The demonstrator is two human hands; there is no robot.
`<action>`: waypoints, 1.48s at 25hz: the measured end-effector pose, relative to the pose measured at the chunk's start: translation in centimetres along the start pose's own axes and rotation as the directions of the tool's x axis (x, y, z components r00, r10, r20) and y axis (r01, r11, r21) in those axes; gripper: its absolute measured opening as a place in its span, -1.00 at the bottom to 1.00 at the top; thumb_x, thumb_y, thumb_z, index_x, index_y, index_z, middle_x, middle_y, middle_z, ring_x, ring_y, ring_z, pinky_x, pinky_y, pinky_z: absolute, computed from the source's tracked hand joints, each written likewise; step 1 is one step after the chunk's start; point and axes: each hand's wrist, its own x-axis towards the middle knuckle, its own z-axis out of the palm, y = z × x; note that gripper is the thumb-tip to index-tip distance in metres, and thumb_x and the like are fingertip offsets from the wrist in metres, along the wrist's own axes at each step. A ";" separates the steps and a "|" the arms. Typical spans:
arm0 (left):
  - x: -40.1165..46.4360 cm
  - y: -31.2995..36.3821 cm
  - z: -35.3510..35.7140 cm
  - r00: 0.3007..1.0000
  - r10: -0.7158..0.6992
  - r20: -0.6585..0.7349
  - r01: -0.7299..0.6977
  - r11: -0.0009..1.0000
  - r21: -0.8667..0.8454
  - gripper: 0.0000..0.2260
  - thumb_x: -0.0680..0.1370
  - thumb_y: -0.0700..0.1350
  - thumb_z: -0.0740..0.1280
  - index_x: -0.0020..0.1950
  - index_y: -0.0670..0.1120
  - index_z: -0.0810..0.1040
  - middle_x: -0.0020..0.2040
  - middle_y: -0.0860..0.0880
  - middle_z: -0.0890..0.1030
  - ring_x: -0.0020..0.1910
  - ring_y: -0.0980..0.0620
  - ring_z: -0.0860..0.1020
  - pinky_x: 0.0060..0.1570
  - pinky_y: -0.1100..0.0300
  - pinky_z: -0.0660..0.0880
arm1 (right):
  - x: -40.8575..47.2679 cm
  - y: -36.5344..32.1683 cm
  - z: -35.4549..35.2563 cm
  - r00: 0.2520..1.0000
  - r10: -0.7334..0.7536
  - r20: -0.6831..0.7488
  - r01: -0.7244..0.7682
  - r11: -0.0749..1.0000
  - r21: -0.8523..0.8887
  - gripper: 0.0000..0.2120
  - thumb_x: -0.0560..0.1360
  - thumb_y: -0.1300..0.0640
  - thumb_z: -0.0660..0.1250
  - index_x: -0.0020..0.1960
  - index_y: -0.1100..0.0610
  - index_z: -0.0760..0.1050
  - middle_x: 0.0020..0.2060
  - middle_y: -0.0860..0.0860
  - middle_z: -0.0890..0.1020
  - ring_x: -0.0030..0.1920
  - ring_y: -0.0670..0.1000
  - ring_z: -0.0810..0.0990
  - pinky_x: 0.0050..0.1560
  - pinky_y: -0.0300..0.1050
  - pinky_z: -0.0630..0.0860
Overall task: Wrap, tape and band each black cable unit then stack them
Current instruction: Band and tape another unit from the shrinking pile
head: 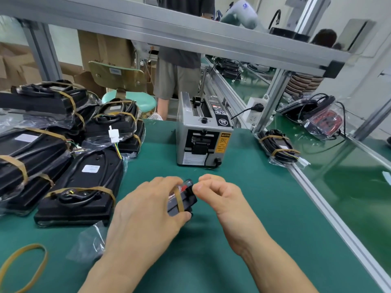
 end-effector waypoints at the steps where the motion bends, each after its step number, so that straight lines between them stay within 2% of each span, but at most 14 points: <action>1: 0.0 0.1 0.0 1.000 -0.004 0.002 0.004 1.000 0.004 -0.57 0.30 0.21 0.44 0.12 0.26 0.41 -0.04 0.25 0.53 -0.08 0.19 0.43 -0.21 0.26 0.25 | 0.0 0.1 0.1 1.000 -0.005 -0.006 0.005 1.000 -0.017 -0.86 0.47 0.18 0.38 -0.27 0.13 0.61 0.06 -0.05 0.49 -0.06 -0.39 0.47 -0.05 -0.50 0.30; 5: -0.1 0.1 0.0 1.000 -0.006 0.001 0.006 1.000 0.008 -0.56 0.30 0.22 0.45 0.13 0.27 0.41 -0.04 0.25 0.53 -0.06 0.21 0.44 -0.20 0.28 0.24 | 0.1 0.3 0.3 0.998 -0.027 -0.064 0.023 0.998 -0.062 -0.85 0.45 0.19 0.39 -0.29 0.10 0.63 0.01 -0.05 0.49 -0.11 -0.35 0.48 -0.16 -0.61 0.30; 9: -0.2 0.2 0.0 1.000 0.003 -0.006 -0.003 1.000 0.012 -0.55 0.30 0.21 0.45 0.14 0.25 0.43 -0.06 0.24 0.53 -0.03 0.19 0.46 -0.19 0.27 0.26 | 0.2 0.4 0.5 0.993 -0.071 -0.098 0.058 0.990 -0.132 -0.78 0.44 0.17 0.41 -0.38 0.04 0.60 -0.10 -0.08 0.50 -0.14 -0.25 0.48 -0.15 -0.52 0.33; 15: -0.2 0.3 0.0 1.000 0.010 -0.003 -0.010 1.000 0.018 -0.57 0.30 0.18 0.46 0.12 0.22 0.45 -0.05 0.21 0.55 -0.03 0.15 0.48 -0.18 0.26 0.30 | 0.1 1.1 1.5 0.956 -0.194 -0.220 0.125 0.948 -0.293 -0.79 0.43 0.20 0.39 -0.38 0.10 0.56 -0.16 -0.11 0.49 -0.16 -0.21 0.49 -0.18 -0.41 0.34; 18: -0.2 0.3 0.0 1.000 0.008 -0.001 -0.008 1.000 0.022 -0.57 0.30 0.18 0.45 0.13 0.23 0.45 -0.05 0.20 0.55 -0.03 0.14 0.49 -0.13 0.24 0.36 | 0.0 1.2 1.8 0.952 -0.213 -0.221 0.153 0.954 -0.258 -0.67 0.44 0.26 0.36 -0.47 0.05 0.46 -0.23 -0.10 0.48 -0.23 -0.19 0.46 -0.21 -0.41 0.35; 21: -0.1 0.2 0.0 1.000 0.003 0.004 -0.003 1.000 0.024 -0.57 0.32 0.19 0.44 0.15 0.24 0.42 -0.05 0.21 0.53 -0.02 0.16 0.47 -0.12 0.24 0.36 | 0.0 1.2 1.5 0.964 -0.188 -0.190 0.151 0.969 -0.194 -0.61 0.45 0.26 0.36 -0.51 0.02 0.42 -0.33 -0.18 0.47 -0.20 -0.15 0.45 -0.19 -0.37 0.35; 24: -0.1 0.1 0.0 1.000 -0.001 0.010 0.001 1.000 0.022 -0.57 0.32 0.20 0.43 0.15 0.25 0.42 -0.05 0.21 0.53 -0.02 0.16 0.47 -0.13 0.24 0.36 | 0.1 1.1 1.4 0.964 -0.192 -0.184 0.154 0.967 -0.202 -0.65 0.45 0.25 0.37 -0.48 0.04 0.45 -0.29 -0.13 0.47 -0.20 -0.16 0.45 -0.19 -0.40 0.35; 28: -0.1 0.2 -0.1 1.000 -0.003 0.011 0.003 1.000 0.016 -0.56 0.32 0.20 0.43 0.15 0.25 0.42 -0.05 0.21 0.54 -0.03 0.16 0.46 -0.15 0.24 0.33 | 0.0 1.0 1.0 0.983 -0.147 -0.108 0.136 0.986 -0.099 -0.61 0.46 0.24 0.35 -0.51 0.03 0.41 -0.33 -0.18 0.45 -0.20 -0.16 0.43 -0.21 -0.42 0.32; 31: -0.2 0.2 -0.1 1.000 -0.004 0.007 0.004 1.000 0.018 -0.56 0.31 0.19 0.44 0.14 0.24 0.43 -0.06 0.21 0.54 -0.04 0.15 0.47 -0.17 0.24 0.32 | 0.1 1.1 1.1 0.983 -0.151 -0.102 0.135 0.980 -0.146 -0.67 0.47 0.21 0.36 -0.47 0.04 0.46 -0.23 -0.10 0.47 -0.20 -0.18 0.44 -0.18 -0.42 0.34; 37: -0.1 0.2 -0.1 1.000 0.003 0.002 -0.003 1.000 0.022 -0.57 0.30 0.19 0.45 0.12 0.24 0.45 -0.07 0.20 0.55 -0.05 0.14 0.49 -0.17 0.23 0.35 | 0.0 1.0 1.5 0.955 -0.245 -0.167 0.190 0.938 -0.290 -0.77 0.46 0.26 0.36 -0.37 0.11 0.54 -0.16 -0.06 0.48 -0.21 -0.23 0.47 -0.18 -0.45 0.37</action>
